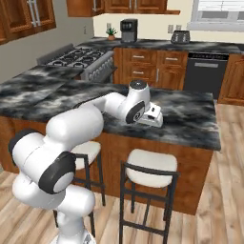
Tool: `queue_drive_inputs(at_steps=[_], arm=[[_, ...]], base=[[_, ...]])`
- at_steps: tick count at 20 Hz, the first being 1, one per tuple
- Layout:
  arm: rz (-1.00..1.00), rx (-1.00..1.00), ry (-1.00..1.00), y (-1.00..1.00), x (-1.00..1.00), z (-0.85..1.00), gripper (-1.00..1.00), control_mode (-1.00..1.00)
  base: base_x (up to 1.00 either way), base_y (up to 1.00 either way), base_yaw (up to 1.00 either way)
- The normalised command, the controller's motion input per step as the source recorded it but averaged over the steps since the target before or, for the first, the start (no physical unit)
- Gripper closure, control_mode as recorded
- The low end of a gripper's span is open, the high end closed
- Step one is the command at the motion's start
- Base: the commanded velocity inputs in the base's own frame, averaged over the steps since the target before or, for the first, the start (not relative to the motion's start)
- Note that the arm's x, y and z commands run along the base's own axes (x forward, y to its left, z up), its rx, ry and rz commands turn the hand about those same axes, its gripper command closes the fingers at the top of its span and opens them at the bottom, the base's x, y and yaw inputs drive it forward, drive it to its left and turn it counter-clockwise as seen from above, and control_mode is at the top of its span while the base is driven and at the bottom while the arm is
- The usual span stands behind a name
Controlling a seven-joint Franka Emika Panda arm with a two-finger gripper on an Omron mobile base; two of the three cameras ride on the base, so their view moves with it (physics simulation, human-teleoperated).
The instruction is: Retrieve the butter from the fridge and place it on a plate on the dining table. Then retrieve the butter knife by the fridge and place it near the plate.
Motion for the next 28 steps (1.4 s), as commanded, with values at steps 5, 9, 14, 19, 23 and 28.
queue_drive_inputs(at_steps=[5,9,14,19,23,28], arm=[[0.00,0.00,0.00,0.00,0.00,0.00,-1.00,1.00],[0.00,0.00,0.00,0.00,0.00,0.00,-1.00,1.00],[0.00,0.00,0.00,0.00,0.00,0.00,-1.00,1.00],[0.00,0.00,0.00,0.00,0.00,0.00,-1.00,1.00],[0.00,0.00,0.00,0.00,0.00,0.00,-1.00,1.00],[0.00,0.00,0.00,0.00,0.00,0.00,-1.00,1.00]], base=[[-0.01,-1.00,-0.04],[0.00,-1.00,-0.02],[0.07,-0.95,-0.04],[0.27,-0.93,0.00],[0.83,-0.77,0.00],[0.99,-0.51,-0.01]])
